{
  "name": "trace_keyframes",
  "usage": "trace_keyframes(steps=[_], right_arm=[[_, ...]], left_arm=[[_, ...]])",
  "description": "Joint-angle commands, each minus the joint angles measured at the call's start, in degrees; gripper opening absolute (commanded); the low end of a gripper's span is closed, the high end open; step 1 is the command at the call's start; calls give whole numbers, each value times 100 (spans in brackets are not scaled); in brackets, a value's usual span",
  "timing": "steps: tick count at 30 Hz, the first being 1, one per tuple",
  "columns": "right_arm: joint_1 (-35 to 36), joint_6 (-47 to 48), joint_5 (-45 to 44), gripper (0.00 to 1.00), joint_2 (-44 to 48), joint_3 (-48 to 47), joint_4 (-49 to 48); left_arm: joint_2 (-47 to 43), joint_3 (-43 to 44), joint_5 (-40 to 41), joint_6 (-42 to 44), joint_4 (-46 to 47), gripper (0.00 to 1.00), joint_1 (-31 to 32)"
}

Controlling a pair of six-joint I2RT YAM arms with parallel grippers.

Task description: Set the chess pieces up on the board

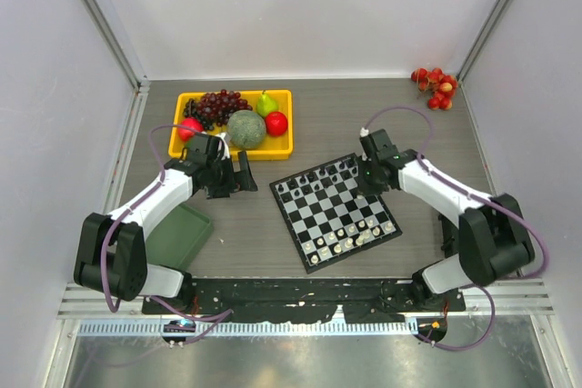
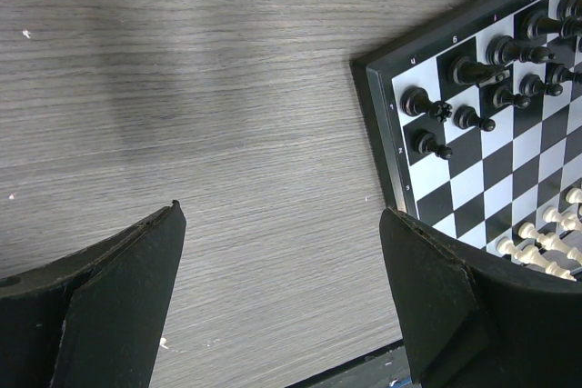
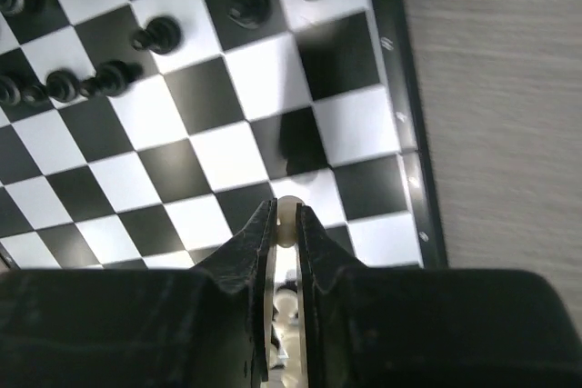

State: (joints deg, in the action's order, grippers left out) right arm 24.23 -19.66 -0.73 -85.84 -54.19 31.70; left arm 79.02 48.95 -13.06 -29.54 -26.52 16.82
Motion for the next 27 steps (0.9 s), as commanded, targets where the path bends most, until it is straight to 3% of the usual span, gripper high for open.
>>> trace_keyframes(steps=[1,6,27], right_arm=[[-260,-169,-314,13,840,496,81],[-445,-249,-322,13,1341,954,187],[-507,-372,-384,14,1694,1491,469]], left_arm=[[-36,141,-4,62,121,96,14],[-45,106,-65,36,209,96,14],[-159,27,-118,-52,341,95,14]])
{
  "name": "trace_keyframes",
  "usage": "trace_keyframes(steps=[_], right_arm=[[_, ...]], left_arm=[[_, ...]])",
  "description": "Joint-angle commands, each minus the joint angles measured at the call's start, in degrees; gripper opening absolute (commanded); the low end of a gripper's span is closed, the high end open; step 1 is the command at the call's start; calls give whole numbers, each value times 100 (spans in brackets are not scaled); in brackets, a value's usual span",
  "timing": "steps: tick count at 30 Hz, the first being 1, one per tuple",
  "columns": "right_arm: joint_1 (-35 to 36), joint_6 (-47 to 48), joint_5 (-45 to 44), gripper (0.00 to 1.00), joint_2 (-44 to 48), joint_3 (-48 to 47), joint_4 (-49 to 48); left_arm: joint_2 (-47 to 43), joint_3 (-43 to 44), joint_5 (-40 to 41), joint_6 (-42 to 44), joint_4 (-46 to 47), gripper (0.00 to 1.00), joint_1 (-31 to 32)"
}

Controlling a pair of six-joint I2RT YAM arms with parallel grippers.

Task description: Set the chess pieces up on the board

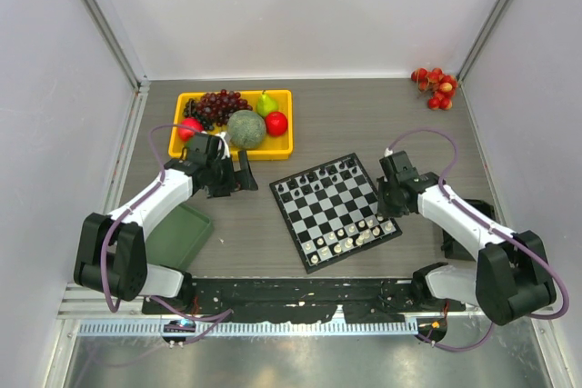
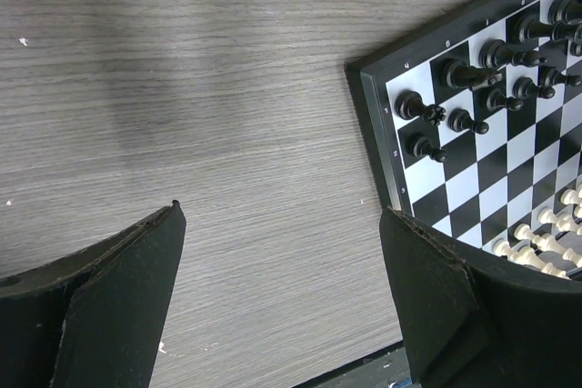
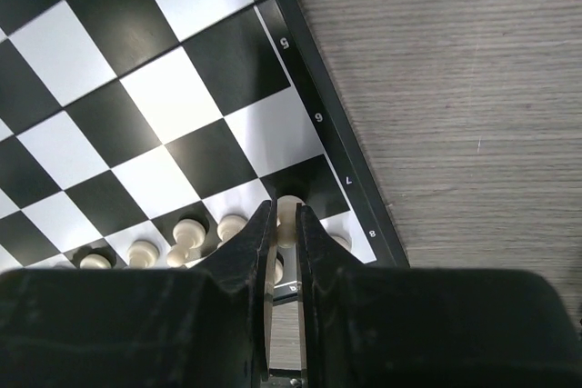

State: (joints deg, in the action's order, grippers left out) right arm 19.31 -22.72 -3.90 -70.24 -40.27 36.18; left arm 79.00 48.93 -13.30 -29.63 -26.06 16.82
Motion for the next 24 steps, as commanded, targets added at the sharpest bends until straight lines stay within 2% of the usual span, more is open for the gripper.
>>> trace_keyframes(steps=[1,10,15,17,19,24], right_arm=[[-24,-57,-41,17,107,98,-23],[-24,39,-49,44,106,-419,-42],[-120,346,-742,62,186,-1070,82],[-296,487,-875,68,151,-1525,56],[-533,593,-980,70,116,-1885,-23],[-1078,655,-1156,80,255,-2450,-497]], left_arm=[[-166,29,-111,-43,312,96,14],[-306,-15,-94,-96,426,96,14],[-446,152,134,-26,330,96,23],[-613,213,397,27,225,97,14],[-850,266,748,80,120,98,14],[-1623,389,2144,194,-196,100,14]])
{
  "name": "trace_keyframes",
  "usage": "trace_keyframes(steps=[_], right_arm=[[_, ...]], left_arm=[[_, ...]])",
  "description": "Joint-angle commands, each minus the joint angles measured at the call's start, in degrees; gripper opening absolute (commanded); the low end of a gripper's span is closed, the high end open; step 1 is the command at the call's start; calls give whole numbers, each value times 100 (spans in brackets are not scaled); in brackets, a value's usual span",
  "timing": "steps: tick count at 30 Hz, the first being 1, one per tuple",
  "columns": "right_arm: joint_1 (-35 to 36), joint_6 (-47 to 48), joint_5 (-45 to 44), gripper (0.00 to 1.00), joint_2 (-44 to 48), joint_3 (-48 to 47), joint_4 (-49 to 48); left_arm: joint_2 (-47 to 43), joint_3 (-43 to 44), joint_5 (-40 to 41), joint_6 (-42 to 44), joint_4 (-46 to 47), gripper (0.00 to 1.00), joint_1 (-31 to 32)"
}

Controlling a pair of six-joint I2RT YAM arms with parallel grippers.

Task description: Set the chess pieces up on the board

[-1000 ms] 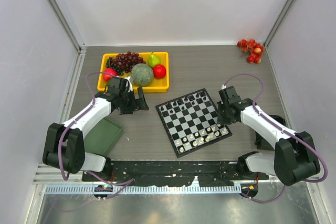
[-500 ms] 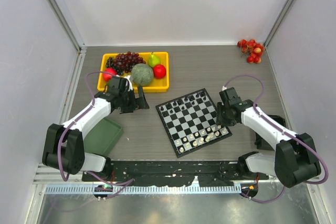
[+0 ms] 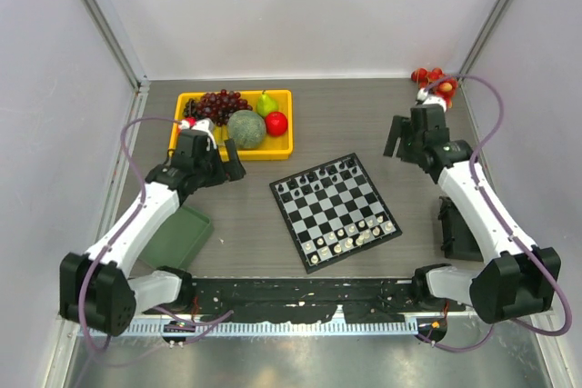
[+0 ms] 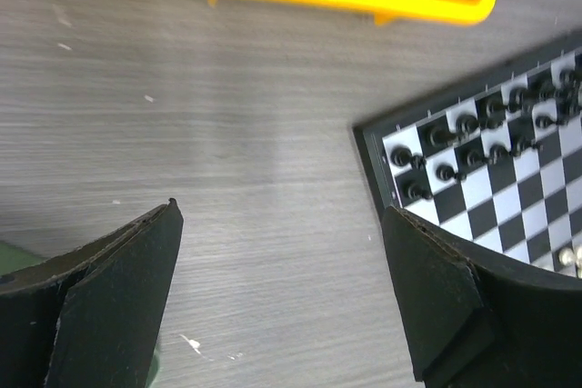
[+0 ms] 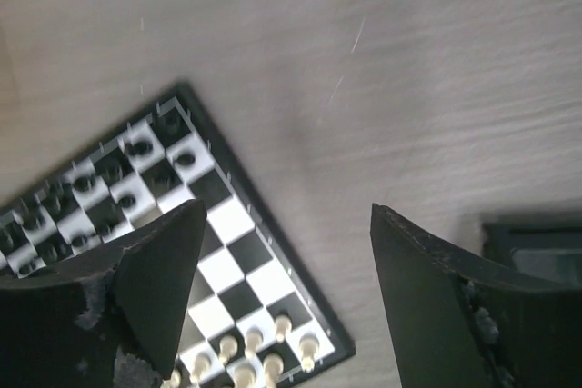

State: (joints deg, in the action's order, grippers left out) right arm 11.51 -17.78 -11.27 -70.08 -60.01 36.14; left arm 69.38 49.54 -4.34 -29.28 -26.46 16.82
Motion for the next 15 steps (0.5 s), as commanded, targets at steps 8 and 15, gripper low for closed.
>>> trace_keyframes(steps=[8,15], right_arm=[[-483,-6,-1140,96,899,-442,-1425],[-474,134,-1457,96,1453,41,-2084]], left_arm=[[-1787,355,3157,299,-369,100,14],[-2333,328,3563,458,-290,100,14]])
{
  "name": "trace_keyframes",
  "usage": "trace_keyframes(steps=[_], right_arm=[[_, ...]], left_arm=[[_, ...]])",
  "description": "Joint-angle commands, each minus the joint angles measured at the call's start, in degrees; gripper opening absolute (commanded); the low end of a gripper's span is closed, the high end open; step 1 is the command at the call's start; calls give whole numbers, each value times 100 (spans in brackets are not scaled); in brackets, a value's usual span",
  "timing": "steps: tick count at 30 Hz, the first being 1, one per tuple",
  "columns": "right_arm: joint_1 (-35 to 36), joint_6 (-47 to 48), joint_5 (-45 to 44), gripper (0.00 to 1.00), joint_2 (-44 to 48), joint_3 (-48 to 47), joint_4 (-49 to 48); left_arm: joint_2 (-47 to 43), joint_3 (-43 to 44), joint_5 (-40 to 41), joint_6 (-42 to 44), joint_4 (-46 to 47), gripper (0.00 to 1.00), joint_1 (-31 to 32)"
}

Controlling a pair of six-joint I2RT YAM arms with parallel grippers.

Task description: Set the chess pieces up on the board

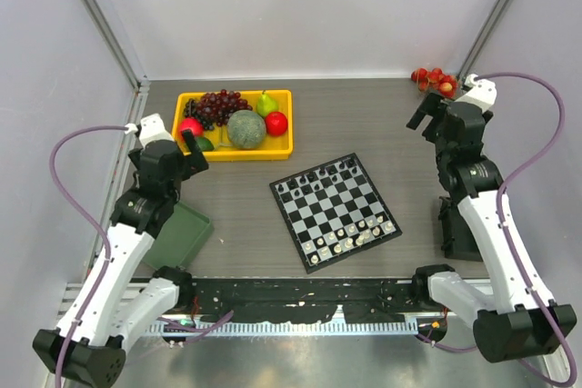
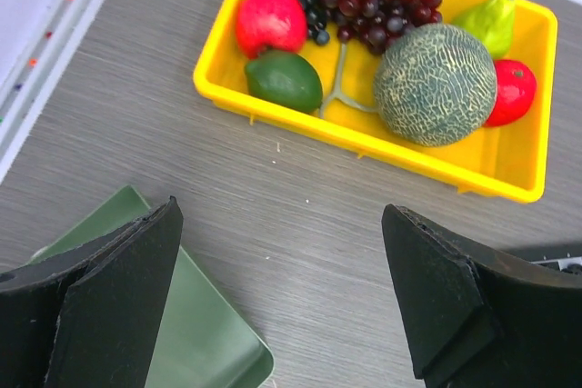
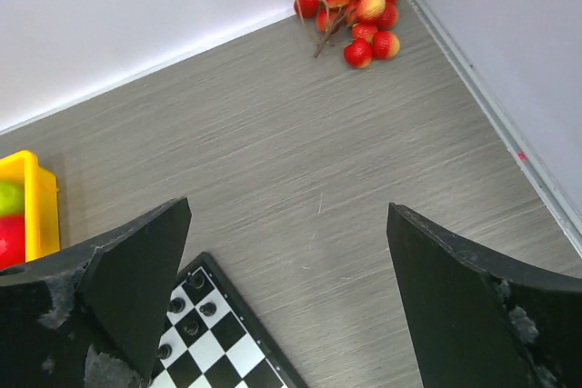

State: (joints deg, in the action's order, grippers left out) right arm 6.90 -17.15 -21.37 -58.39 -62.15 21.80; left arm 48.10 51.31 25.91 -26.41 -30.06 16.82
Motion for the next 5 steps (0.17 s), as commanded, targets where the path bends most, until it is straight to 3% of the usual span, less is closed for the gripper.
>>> trace_keyframes(steps=[1,5], right_arm=[[-22,89,-517,96,319,334,-694],[-22,159,-929,96,469,676,-1010]], left_arm=[[-256,125,512,198,114,99,14],[-432,-50,564,233,404,100,14]])
